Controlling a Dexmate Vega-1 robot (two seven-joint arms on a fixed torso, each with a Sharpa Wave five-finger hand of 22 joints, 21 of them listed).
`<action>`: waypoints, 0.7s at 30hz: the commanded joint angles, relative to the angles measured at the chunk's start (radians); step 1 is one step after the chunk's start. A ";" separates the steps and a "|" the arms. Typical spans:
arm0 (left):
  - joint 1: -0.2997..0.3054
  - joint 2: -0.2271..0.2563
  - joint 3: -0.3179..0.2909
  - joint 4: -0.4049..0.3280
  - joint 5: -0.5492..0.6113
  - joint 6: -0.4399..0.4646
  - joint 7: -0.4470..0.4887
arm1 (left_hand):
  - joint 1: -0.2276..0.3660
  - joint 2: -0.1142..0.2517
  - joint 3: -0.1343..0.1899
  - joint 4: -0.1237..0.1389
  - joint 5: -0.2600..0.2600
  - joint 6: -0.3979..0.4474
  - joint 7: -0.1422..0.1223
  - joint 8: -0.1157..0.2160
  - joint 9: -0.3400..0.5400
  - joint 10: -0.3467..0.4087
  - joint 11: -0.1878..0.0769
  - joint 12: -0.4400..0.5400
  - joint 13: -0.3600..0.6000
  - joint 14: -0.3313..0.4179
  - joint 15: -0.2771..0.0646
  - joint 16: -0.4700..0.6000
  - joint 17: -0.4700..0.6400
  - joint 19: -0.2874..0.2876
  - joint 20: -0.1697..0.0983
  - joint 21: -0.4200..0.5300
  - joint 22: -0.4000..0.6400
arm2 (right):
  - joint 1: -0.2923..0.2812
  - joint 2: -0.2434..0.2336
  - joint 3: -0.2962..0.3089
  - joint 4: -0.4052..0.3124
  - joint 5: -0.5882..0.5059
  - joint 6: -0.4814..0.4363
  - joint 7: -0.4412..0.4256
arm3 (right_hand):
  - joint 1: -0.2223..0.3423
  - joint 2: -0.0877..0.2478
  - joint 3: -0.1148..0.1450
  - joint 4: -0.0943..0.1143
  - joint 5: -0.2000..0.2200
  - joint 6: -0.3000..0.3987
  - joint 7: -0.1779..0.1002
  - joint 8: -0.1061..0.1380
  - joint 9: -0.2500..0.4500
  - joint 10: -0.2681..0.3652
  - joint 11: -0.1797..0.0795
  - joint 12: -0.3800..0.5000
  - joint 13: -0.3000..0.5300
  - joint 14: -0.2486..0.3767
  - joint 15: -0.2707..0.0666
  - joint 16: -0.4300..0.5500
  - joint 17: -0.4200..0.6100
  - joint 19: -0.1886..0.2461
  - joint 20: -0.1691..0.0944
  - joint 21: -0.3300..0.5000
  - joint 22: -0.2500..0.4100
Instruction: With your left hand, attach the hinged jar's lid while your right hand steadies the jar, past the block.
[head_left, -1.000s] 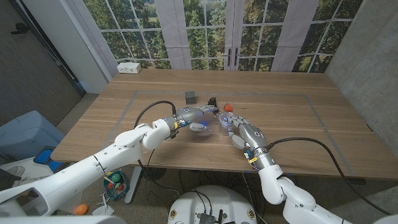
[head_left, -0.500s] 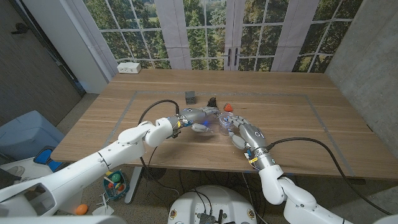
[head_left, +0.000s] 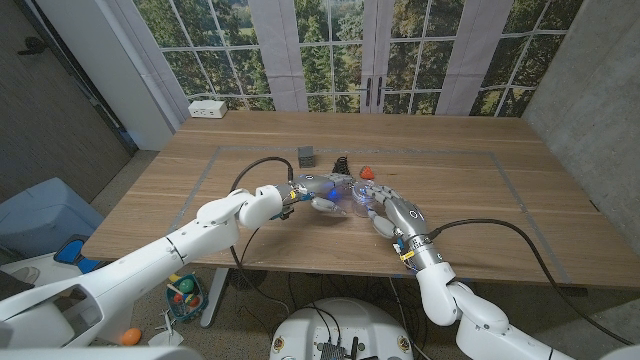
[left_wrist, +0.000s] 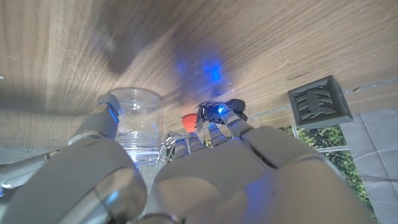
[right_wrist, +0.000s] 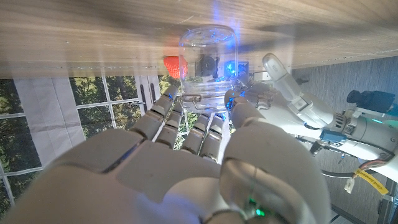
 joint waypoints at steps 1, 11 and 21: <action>-0.049 -0.029 0.029 0.048 -0.041 -0.010 -0.058 | 0.003 0.000 -0.009 0.000 0.000 0.008 0.006 0.005 0.002 0.017 -0.005 0.010 0.005 0.012 -0.102 0.010 0.002 0.013 0.001 0.007 0.003 | 0.016 0.010 0.001 0.013 0.020 -0.004 0.017 | -0.001 0.006 -0.004 -0.001 0.006 0.004 0.005 -0.002 0.004 0.002 0.007 0.002 0.002 0.008 -0.175 0.009 0.003 0.010 -0.032 -0.003 0.006; -0.062 -0.045 0.037 0.075 -0.091 -0.009 -0.074 | -0.002 0.002 -0.016 0.002 0.001 0.027 0.018 0.000 0.001 0.031 -0.015 0.007 0.004 0.028 -0.016 0.006 0.002 -0.009 0.039 0.000 0.002 | 0.033 0.014 -0.004 0.020 0.027 -0.015 0.034 | 0.005 0.005 -0.010 -0.001 0.007 0.013 0.006 0.001 0.003 0.012 0.011 0.006 0.002 0.004 -0.169 0.007 0.003 0.010 -0.032 -0.005 0.006; -0.082 -0.083 0.052 0.105 -0.159 0.016 -0.113 | -0.026 0.022 -0.025 0.014 0.001 -0.022 0.078 -0.030 0.001 -0.017 0.029 -0.011 0.004 -0.040 0.005 -0.010 0.004 -0.089 0.067 -0.012 0.002 | 0.037 0.027 -0.001 0.004 0.052 -0.051 0.056 | 0.012 0.005 -0.019 0.001 0.009 0.050 0.011 0.011 0.003 0.042 0.016 0.014 0.001 0.001 -0.167 0.008 0.004 0.003 -0.030 -0.011 0.006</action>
